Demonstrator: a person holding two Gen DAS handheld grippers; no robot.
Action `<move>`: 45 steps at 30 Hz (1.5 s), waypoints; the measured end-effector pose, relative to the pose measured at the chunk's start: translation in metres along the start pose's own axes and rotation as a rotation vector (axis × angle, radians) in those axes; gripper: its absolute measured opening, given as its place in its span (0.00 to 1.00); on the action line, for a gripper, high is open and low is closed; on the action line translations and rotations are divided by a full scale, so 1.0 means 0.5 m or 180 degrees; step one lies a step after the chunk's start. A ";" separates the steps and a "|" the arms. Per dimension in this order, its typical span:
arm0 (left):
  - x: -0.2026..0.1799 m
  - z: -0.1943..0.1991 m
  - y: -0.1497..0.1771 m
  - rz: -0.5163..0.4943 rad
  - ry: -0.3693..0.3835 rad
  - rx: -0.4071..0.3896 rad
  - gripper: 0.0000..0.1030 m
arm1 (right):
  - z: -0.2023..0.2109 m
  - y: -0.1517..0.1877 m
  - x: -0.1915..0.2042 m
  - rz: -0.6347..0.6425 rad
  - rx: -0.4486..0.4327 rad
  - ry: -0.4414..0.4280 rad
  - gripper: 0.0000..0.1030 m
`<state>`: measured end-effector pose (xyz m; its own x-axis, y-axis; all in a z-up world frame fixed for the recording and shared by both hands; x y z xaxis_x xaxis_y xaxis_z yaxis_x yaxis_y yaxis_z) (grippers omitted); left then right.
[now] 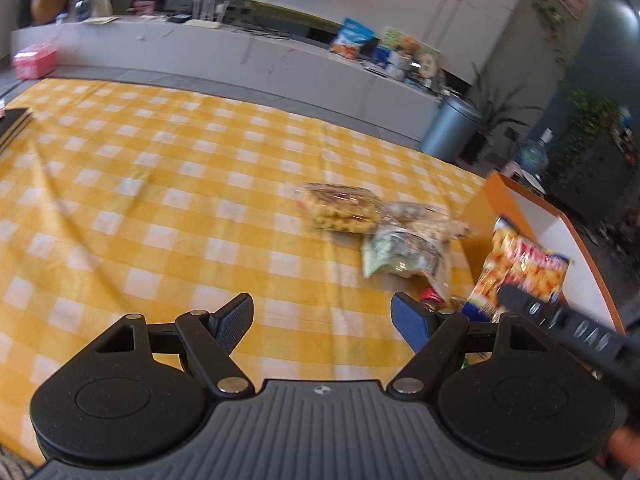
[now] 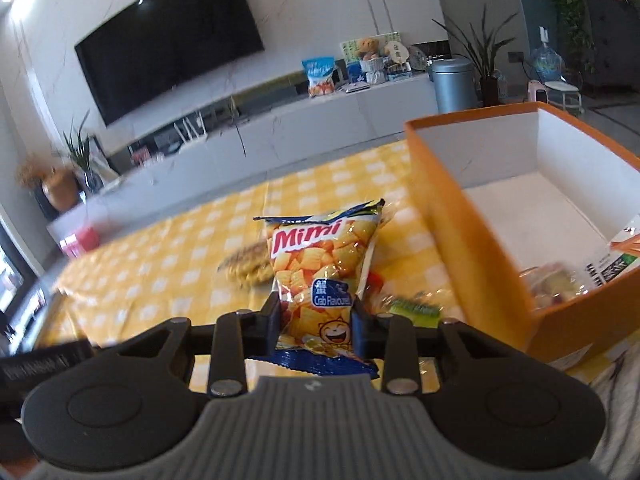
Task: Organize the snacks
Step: 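Lift the Mimi bag with the right tool while the left tool grasps the green sausage stick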
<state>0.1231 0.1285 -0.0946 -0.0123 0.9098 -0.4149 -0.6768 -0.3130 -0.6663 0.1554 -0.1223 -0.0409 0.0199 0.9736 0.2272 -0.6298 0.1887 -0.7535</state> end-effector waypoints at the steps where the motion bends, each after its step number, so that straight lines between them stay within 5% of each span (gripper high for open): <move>1: -0.012 -0.006 0.003 -0.0051 0.0013 0.0014 0.89 | 0.009 -0.013 -0.021 -0.0090 -0.0037 -0.0026 0.31; 14: -0.200 -0.106 0.084 -0.0778 0.0570 0.0365 0.89 | 0.074 -0.078 -0.180 -0.0539 -0.0496 -0.0254 0.31; 24: -0.252 -0.175 0.144 -0.0903 0.0774 0.0914 0.89 | 0.044 -0.079 -0.220 -0.0819 -0.0401 -0.0221 0.31; 28: -0.254 -0.204 0.167 -0.0894 0.0669 0.1067 0.74 | 0.042 -0.077 -0.216 -0.0791 -0.0394 -0.0224 0.31; 33: -0.262 -0.218 0.188 -0.1061 0.0460 0.1117 0.46 | 0.037 -0.082 -0.224 -0.0774 -0.0378 -0.0222 0.31; 34: -0.266 -0.219 0.192 -0.1155 0.0361 0.1103 0.34 | 0.035 -0.082 -0.225 -0.0771 -0.0373 -0.0206 0.31; 41: -0.249 -0.208 0.183 -0.0914 0.0331 0.1095 0.25 | 0.046 -0.079 -0.218 -0.0721 -0.0466 -0.0180 0.31; 45: -0.247 -0.165 0.166 -0.0765 0.0532 0.1072 0.25 | 0.057 -0.086 -0.242 -0.0786 -0.0575 -0.0154 0.31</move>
<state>0.1289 -0.0322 -0.1497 0.2750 0.8806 -0.3859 -0.8483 0.0334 -0.5285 0.1583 -0.2517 -0.0183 0.1153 0.8891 0.4429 -0.4620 0.4427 -0.7685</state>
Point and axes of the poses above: each gripper's, at about its wrist camera, not at the fingertips, and z roughly against the way its jaws point, x to its left, y to its underside, the point moved 5 cm from there along -z, roughly the way its jaws point, and after that the axes turned 9 degrees about y, right-handed, at the moved point
